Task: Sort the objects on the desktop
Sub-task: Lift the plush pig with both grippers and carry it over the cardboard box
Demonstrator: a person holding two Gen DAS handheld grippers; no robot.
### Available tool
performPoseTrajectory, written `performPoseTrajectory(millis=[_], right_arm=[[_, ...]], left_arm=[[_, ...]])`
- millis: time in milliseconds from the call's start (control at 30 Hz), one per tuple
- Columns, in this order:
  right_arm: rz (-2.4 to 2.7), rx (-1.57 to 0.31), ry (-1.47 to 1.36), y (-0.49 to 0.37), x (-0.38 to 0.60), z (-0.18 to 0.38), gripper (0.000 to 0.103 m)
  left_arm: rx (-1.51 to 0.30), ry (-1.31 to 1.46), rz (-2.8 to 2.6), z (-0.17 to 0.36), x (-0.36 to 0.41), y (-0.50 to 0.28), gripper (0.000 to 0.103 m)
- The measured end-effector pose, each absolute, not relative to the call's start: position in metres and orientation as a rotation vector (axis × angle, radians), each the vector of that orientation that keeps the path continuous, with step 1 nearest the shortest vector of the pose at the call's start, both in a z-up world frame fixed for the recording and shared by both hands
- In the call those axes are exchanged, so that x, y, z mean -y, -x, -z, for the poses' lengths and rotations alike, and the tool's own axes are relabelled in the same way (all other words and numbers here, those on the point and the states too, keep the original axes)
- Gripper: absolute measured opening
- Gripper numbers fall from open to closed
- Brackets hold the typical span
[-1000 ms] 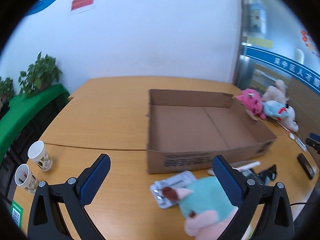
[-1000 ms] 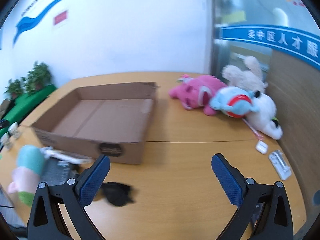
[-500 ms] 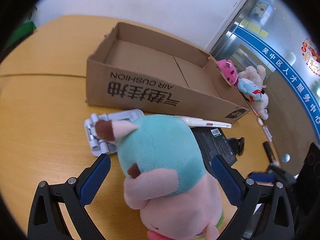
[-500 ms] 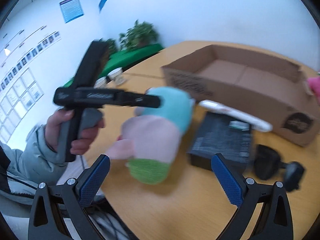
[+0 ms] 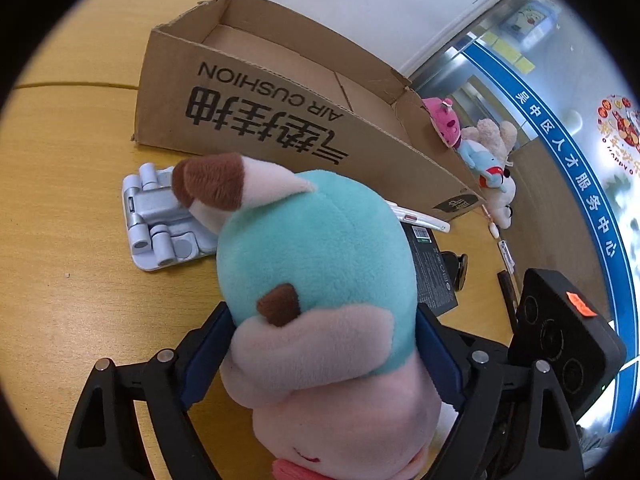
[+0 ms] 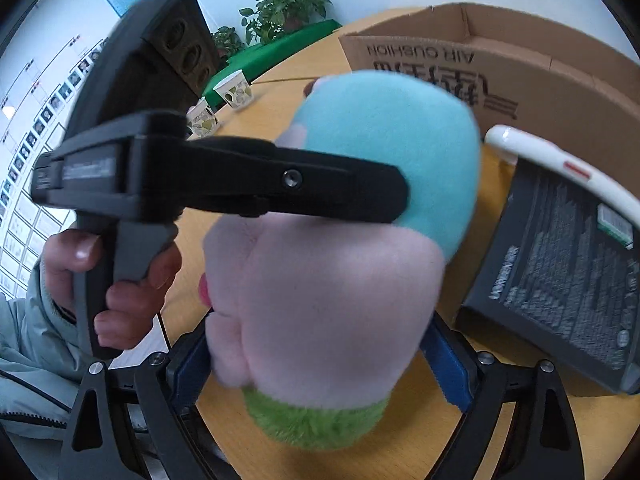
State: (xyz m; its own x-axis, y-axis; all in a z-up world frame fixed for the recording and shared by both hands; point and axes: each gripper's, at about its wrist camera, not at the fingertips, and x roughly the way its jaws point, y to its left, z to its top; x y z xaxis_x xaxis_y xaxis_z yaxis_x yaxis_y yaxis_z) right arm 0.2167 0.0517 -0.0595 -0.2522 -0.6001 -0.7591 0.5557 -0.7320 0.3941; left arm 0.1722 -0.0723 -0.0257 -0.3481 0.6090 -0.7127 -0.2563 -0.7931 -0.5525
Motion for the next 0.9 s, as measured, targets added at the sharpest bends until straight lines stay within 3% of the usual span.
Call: performPoseTrajectory(millis=[167,367,900], right_arm=[[2.018,0.065,-1.229,-0.226,-0.053,0.056,0.078],[2.008,0.089,-1.156,-0.233,-0.06,0.032,0.076],[2.197,-0.157,-0.744,-0.17,-0.105,-0.156,0.076]], left_arm=[[0.439,1.347,-2.177,0.017,0.07,-0.178,0.081],[0.375,1.245,-2.254,-0.019,0.063,-0.18,0.08],[0.242,0.662,-2.375,-0.194,0.034,-0.091,0.08]])
